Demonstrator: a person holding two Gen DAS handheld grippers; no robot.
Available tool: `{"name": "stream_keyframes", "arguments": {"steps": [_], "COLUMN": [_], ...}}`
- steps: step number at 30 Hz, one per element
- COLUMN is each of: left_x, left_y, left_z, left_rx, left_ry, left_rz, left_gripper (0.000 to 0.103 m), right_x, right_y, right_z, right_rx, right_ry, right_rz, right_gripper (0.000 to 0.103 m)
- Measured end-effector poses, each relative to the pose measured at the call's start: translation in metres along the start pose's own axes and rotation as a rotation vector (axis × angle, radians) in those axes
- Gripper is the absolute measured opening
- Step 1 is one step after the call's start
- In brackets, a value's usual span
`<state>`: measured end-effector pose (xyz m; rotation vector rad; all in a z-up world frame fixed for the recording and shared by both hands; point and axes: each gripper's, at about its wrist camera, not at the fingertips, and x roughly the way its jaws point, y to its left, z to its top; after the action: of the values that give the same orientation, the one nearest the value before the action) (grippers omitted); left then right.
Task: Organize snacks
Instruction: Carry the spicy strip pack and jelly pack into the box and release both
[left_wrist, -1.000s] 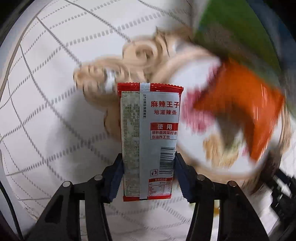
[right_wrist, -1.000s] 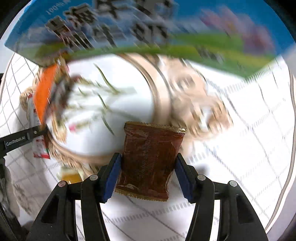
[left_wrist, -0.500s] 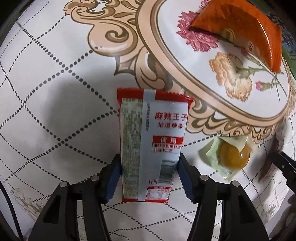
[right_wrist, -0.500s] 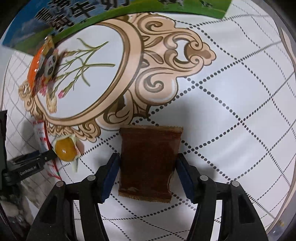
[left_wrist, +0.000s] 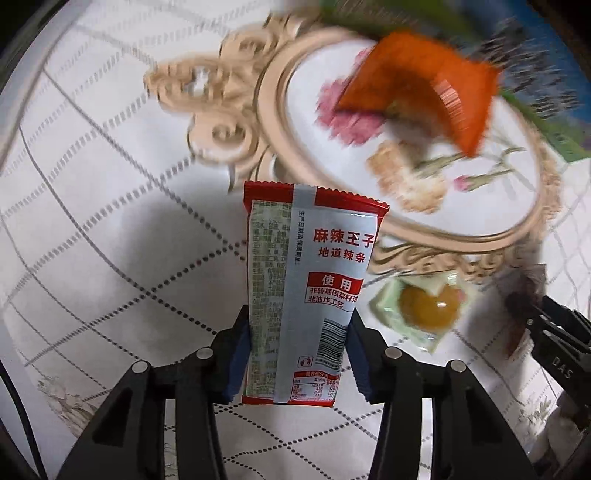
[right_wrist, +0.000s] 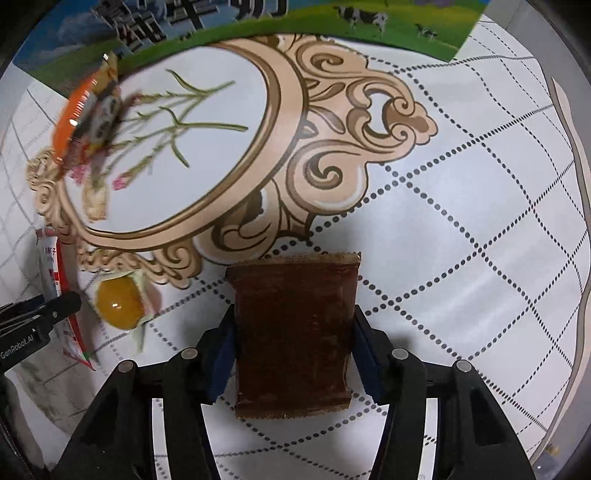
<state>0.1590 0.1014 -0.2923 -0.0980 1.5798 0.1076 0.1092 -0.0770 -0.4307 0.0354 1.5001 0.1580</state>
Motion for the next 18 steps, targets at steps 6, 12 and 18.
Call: {"name": "stream_keyframes", "arguments": {"steps": [6,12,18], "left_x": [-0.072,-0.153,-0.201], "left_y": [-0.02,-0.042,-0.057], "left_z": [0.015,0.052,0.11], "left_rx": [0.047,0.079,0.111], "left_ry": [-0.123,-0.231,-0.306], "left_rz": [-0.078,-0.215,-0.239], "left_gripper": [0.044,0.044,0.045], "right_x": [-0.062,-0.149,-0.221], "right_y": [0.008,0.005,-0.009], "right_z": [0.01,0.041,0.106], "right_rx": [-0.004,-0.02,-0.011], "right_ry": [-0.064,-0.196,-0.356], "right_rz": [0.1,0.218,0.246], "right_gripper": [0.059,0.059,0.059]}}
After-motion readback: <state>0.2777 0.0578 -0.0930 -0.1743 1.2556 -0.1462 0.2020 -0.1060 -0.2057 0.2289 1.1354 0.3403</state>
